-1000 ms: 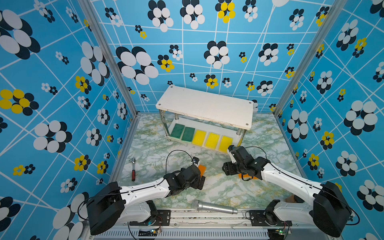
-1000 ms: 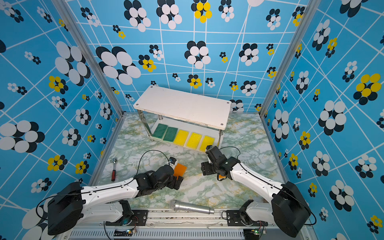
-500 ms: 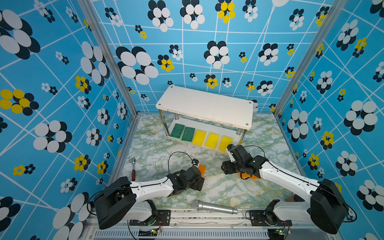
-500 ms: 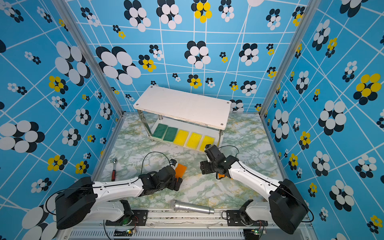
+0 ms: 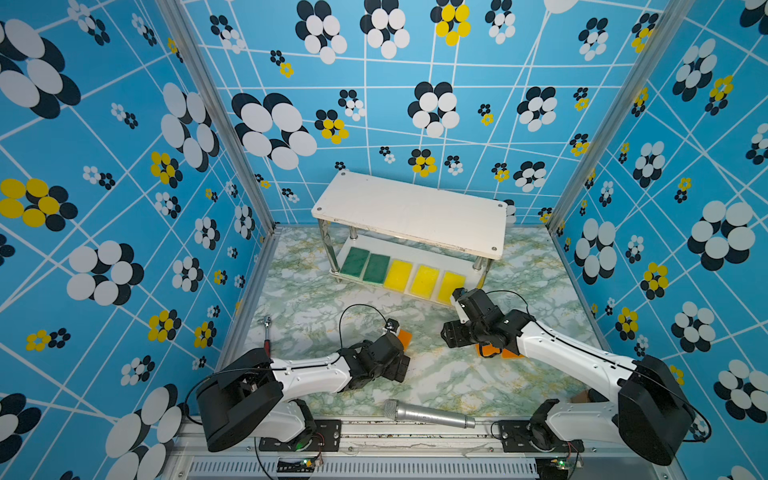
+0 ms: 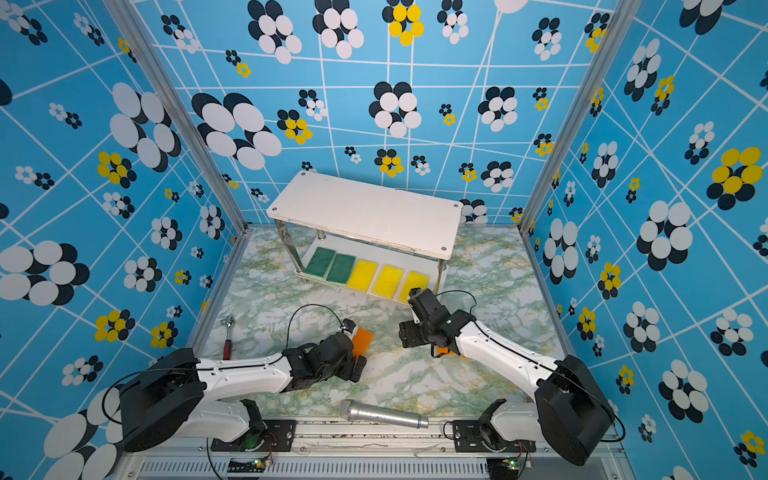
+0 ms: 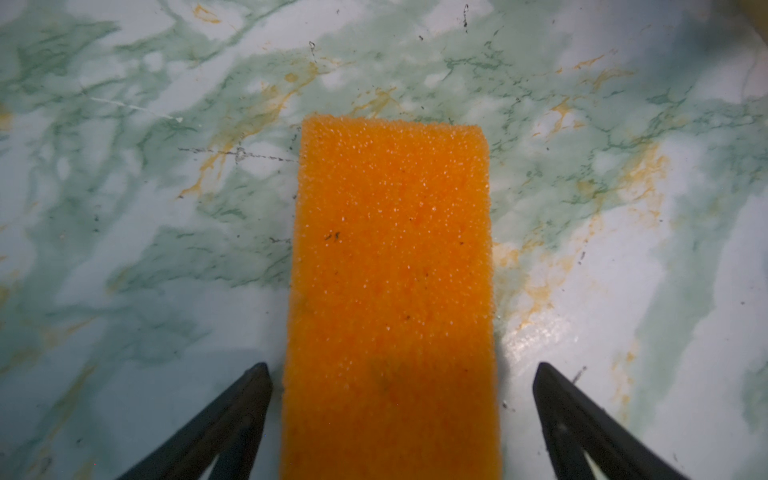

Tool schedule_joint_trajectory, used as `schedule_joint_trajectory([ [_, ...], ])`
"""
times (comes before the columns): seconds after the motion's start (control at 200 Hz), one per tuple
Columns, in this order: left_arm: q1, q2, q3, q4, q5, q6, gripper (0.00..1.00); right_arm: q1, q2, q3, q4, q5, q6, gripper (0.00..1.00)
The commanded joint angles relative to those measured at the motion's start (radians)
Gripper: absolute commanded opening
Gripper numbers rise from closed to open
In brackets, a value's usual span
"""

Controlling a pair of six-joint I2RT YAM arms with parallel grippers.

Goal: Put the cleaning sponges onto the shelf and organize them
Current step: 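Lower the left gripper and grasp the orange sponge by its end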

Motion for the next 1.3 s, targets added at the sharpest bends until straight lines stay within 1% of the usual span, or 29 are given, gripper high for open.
schedule_joint_trajectory([
  [0.0, -0.017, 0.021, 0.016, -0.12, -0.014, -0.023, 0.97, -0.008, 0.002, 0.03, -0.001, 0.006, -0.009, 0.74],
  [0.065, -0.026, 0.031, 0.038, -0.165, -0.045, -0.02, 0.93, -0.008, 0.002, 0.031, -0.001, 0.006, -0.009, 0.74],
  [0.29, -0.052, 0.09, 0.091, -0.243, -0.096, -0.028, 0.91, -0.008, -0.001, 0.032, 0.0, 0.007, -0.011, 0.74],
  [0.38, -0.065, 0.125, 0.121, -0.274, -0.123, -0.03, 0.84, -0.008, -0.004, 0.029, -0.001, 0.01, -0.012, 0.74],
  [0.465, -0.075, 0.158, 0.146, -0.296, -0.141, -0.034, 0.75, -0.01, -0.006, 0.027, -0.003, 0.011, -0.012, 0.74],
  [0.635, -0.097, 0.18, 0.175, -0.318, -0.171, -0.043, 0.69, -0.013, -0.02, 0.023, -0.01, 0.018, -0.014, 0.74],
  [0.77, -0.096, 0.13, 0.191, -0.343, -0.188, -0.036, 0.68, -0.017, -0.037, 0.013, -0.009, 0.024, -0.014, 0.74],
  [0.885, -0.077, 0.057, 0.247, -0.409, -0.186, 0.01, 0.68, -0.025, -0.042, 0.004, -0.011, 0.024, -0.015, 0.74],
  [1.0, -0.029, -0.028, 0.333, -0.472, -0.139, 0.088, 0.67, -0.034, -0.038, -0.004, -0.006, 0.014, -0.015, 0.74],
  [1.15, 0.041, -0.136, 0.447, -0.551, -0.074, 0.149, 0.67, -0.043, -0.028, 0.001, -0.009, -0.001, -0.02, 0.74],
  [1.294, 0.051, -0.217, 0.627, -0.662, -0.099, 0.238, 0.68, -0.045, -0.009, -0.001, -0.037, -0.03, -0.036, 0.74],
])
